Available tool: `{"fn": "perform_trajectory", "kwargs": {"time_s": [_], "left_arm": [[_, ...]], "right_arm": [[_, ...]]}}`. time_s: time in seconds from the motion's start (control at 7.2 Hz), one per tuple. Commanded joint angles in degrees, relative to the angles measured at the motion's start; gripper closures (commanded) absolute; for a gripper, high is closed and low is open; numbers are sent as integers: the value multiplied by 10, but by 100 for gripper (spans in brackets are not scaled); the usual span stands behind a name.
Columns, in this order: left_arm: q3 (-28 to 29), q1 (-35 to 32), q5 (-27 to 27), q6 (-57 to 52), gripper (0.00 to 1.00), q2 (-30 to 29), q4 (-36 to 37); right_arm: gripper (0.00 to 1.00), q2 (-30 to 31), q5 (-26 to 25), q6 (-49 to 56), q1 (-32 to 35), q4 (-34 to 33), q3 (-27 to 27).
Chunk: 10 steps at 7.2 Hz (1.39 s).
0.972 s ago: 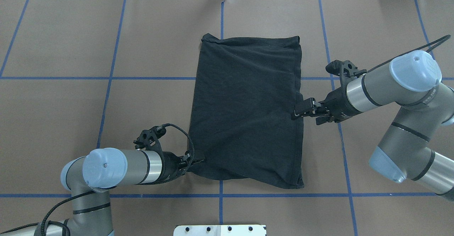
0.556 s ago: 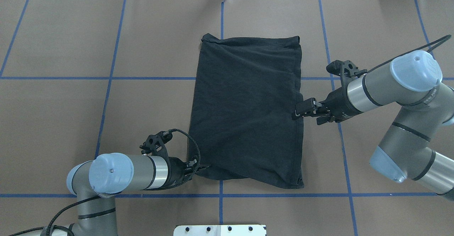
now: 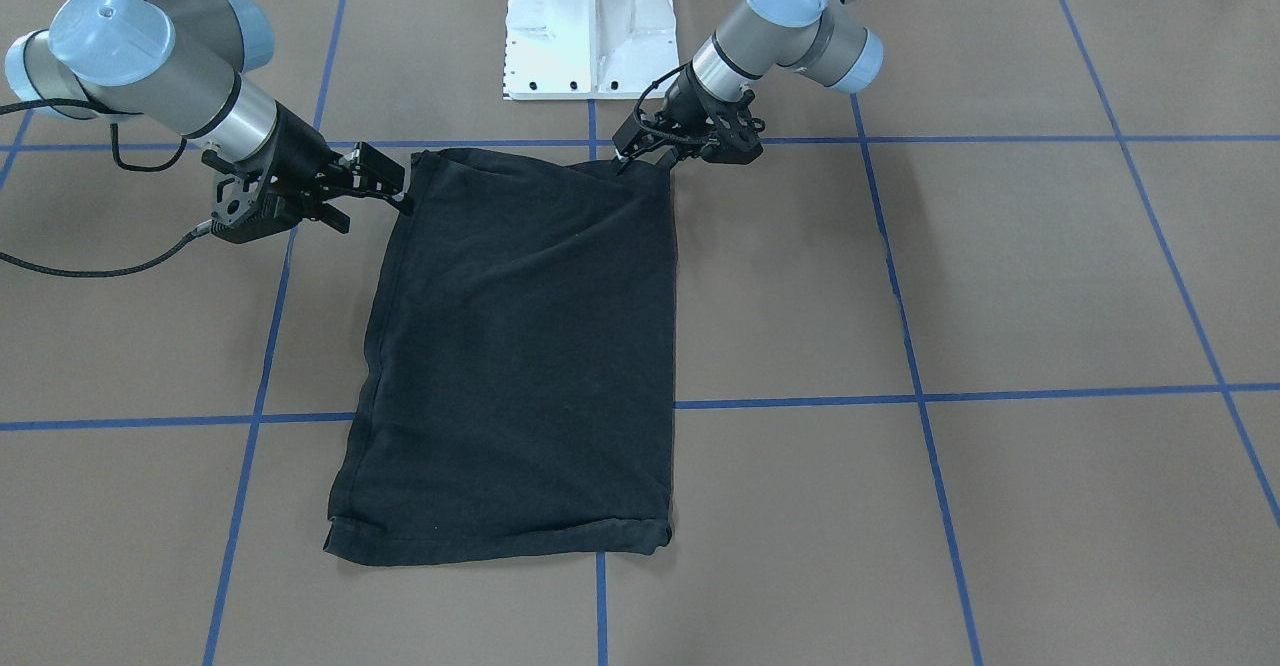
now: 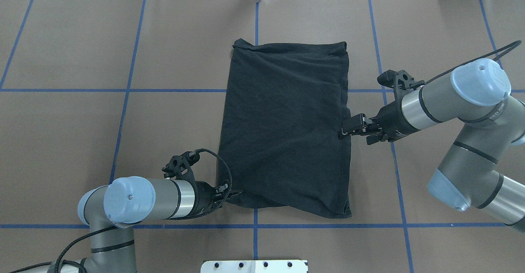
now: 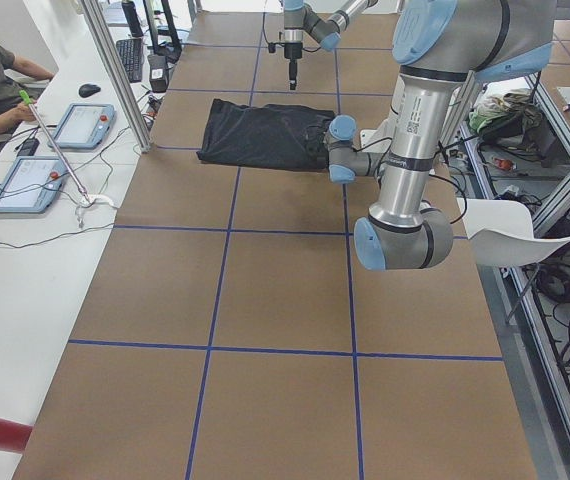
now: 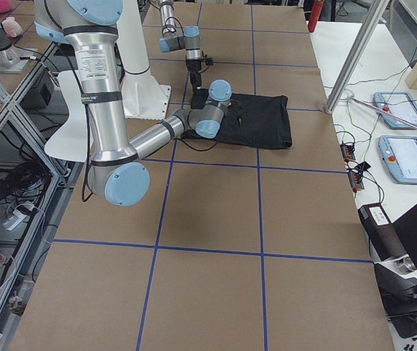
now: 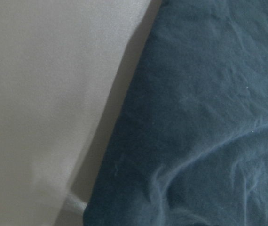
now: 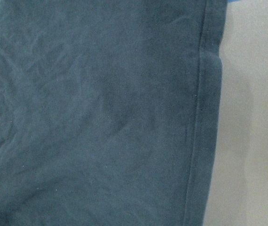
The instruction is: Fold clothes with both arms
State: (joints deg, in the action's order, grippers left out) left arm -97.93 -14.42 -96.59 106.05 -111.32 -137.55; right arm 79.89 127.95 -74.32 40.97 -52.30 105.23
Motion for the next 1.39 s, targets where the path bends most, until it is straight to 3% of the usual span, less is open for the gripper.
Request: {"fn": "perform_trajectory", "kwargs": {"time_s": [0.0,0.42,0.56,0.69,0.83,1.25], "left_arm": [[0,-6,0,0,13,1,0],[1,-9,0,0,13,1,1],[1,-9,1,0,18,1,2],[-1,-9,1,0,14,1,2],[-3,-8,1,0,2,3,2],[-17,-10,1,0,1,14,4]], "right_arm": [[0,-1,0,1,0,0,0],[0,-2,-1,1,-1,0,-3],[0,-2,-1,1,-1,0,-5],[0,-3,-1,1,-1,0,-5],[0,-3,-1,1,-1,0,-6],[0,-4,-1,1,-1,0,-9]]}}
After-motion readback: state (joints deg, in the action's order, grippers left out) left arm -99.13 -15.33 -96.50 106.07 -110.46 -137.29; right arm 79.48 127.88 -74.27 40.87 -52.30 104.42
